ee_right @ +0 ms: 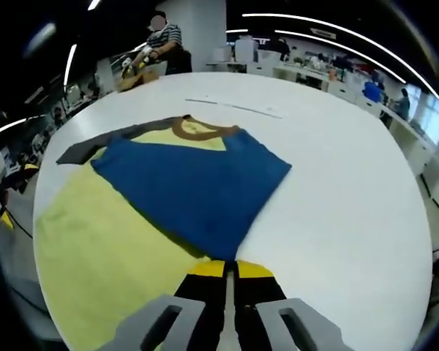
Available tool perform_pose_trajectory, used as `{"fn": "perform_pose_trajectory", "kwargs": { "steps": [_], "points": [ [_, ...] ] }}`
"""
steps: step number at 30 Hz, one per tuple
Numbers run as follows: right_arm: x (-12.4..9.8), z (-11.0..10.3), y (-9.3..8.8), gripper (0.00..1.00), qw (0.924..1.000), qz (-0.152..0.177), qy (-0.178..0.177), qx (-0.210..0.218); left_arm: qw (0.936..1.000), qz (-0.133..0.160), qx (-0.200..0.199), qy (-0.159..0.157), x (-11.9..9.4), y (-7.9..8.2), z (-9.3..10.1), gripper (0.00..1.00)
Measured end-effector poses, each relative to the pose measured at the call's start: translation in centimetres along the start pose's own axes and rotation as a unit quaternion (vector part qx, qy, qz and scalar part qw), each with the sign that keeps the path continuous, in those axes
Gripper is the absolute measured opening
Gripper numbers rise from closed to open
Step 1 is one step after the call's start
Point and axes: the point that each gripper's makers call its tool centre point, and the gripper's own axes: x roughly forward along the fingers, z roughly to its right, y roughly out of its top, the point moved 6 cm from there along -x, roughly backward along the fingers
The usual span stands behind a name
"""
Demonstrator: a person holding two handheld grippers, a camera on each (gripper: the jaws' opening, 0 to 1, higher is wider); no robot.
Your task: Fold the garment on the visible template until the final outline fits inside the template.
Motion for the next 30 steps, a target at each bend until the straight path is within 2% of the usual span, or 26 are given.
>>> {"fn": "perform_pose_trajectory", "kwargs": {
  "steps": [30],
  "points": [
    [-1.0, 2.3, -0.9, 0.0, 0.9992, -0.016, -0.038, 0.004, 0.9999, 0.003, -0.009, 0.009, -0.1, -0.1, -0.6, 0.96]
  ]
}}
